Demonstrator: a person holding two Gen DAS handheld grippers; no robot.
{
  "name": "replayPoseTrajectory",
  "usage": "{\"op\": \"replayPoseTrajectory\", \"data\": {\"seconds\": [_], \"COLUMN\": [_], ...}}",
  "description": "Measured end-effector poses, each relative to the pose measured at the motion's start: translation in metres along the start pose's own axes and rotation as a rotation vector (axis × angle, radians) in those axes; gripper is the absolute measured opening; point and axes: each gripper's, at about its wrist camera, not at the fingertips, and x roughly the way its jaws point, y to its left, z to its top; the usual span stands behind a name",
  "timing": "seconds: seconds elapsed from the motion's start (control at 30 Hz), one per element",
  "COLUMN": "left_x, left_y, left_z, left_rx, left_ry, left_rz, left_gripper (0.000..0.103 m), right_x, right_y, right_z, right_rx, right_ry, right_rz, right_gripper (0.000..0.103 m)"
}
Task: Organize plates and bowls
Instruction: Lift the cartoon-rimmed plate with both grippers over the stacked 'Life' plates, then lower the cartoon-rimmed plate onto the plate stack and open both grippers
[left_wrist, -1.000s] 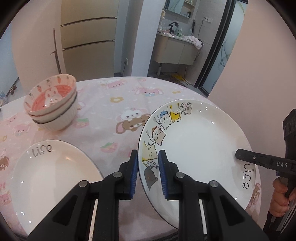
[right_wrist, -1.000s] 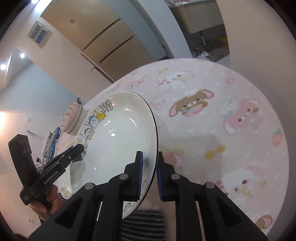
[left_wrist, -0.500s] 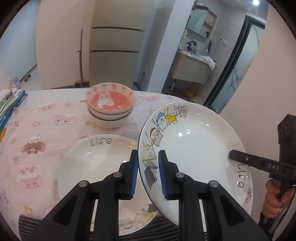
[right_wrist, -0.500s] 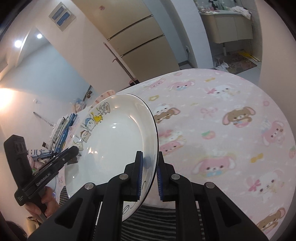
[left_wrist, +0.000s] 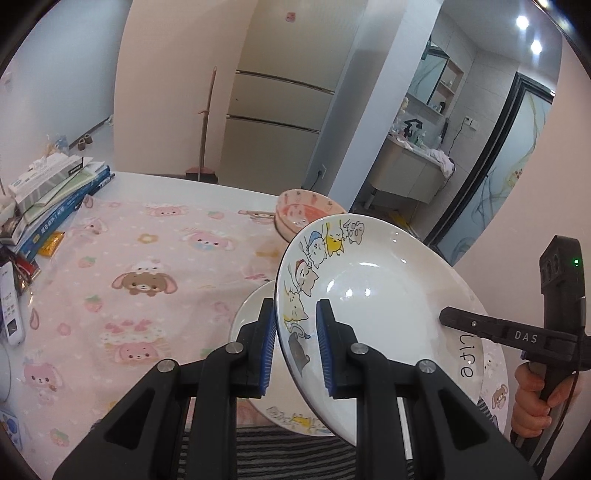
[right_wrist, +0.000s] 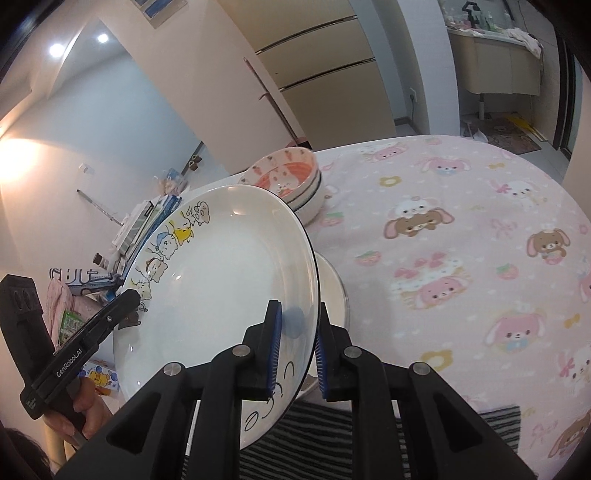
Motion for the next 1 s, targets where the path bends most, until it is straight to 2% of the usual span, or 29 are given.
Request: {"op": "replayPoseTrajectory", "data": {"seconds": [0.2,0.77,1.0], "left_x": [0.005,0.038,0.050], "left_y": [0.022,0.066,0.055], "left_z": [-0.007,-0.026,-0.031], "left_rx": [-0.015,-0.066,0.014], "left_ry": [-0.001,0.053,0.048], "left_rz": [0.021,0.057,0.087], "left_gripper": [0.019,0.019,0.019], "right_x": [0.024,0.090,0.096], "right_y": [0.013,0.015,0.006], "right_z": [-0.004,-0.025,-0.025], "right_rx": [0.006,0.016,0.027], "right_ry": [0.018,0.114,0.111], "right_rz": [-0.010,-0.020,-0.043], "right_gripper": [0.018,0.021,0.022]}}
